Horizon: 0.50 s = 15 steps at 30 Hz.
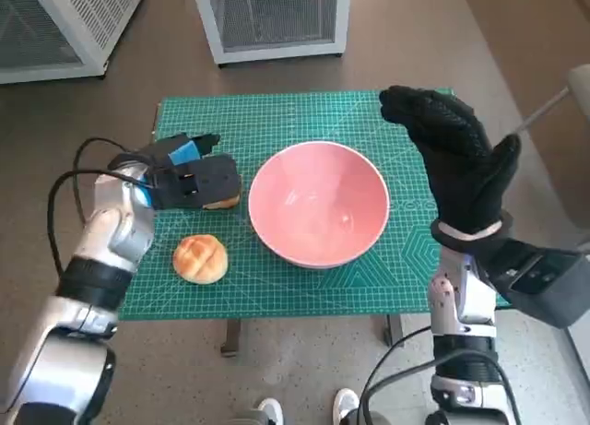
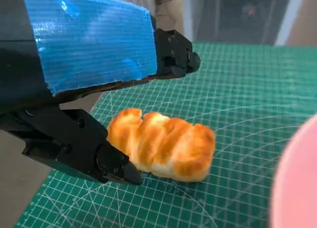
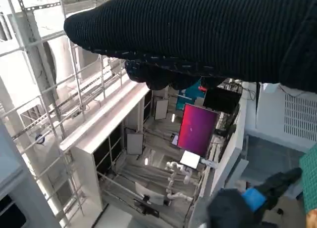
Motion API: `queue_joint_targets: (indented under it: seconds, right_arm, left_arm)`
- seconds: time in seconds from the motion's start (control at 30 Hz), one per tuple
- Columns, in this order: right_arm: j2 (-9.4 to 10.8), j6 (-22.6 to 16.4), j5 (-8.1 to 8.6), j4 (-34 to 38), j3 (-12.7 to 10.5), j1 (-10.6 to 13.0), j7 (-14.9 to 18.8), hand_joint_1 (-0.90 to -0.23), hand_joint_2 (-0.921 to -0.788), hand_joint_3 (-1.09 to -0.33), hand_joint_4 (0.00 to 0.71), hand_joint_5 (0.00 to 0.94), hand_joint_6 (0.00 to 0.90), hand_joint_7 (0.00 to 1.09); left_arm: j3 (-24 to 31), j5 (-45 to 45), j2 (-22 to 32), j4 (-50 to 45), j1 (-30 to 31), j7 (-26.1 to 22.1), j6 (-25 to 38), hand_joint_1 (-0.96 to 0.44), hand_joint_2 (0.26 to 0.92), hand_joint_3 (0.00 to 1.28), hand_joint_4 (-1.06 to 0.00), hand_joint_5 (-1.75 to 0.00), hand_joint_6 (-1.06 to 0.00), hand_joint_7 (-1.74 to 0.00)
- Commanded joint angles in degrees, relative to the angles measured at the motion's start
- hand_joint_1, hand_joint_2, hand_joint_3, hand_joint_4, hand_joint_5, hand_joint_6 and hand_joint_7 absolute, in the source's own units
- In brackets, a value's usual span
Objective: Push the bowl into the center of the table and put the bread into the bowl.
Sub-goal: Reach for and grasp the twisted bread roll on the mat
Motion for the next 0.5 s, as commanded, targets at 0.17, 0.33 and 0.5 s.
queue_joint_targets:
  seconds: [0.17,0.33,0.5]
  right_arm:
    - [0.05,0.47,-0.41,-0.14,0.05,1.58,-0.21,-0.385,-0.921,-0.535,0.507,0.002,0.155,0.84]
    - [0.21,0.47,-0.51,-0.38,0.13,1.82,-0.39,-0.382,-0.921,-0.536,0.507,0.002,0.157,0.84]
    - [0.25,0.52,-0.47,-0.9,0.2,2.22,-0.47,-0.388,-0.921,-0.536,0.51,0.004,0.157,0.84]
  left_arm:
    - [-3.09,1.7,-4.52,13.33,-5.21,4.47,-2.97,-0.03,0.763,0.01,-0.15,-0.02,-0.3,-0.04]
    - [-3.69,1.69,-6.03,18.9,-6.87,6.39,-4.73,-0.01,0.786,0.02,-0.25,-0.03,-0.39,-0.06]
    - [-4.56,2.16,-6.67,22.93,-7.47,8.39,-7.15,0.0,0.81,0.02,-0.52,-0.1,-0.51,-0.07]
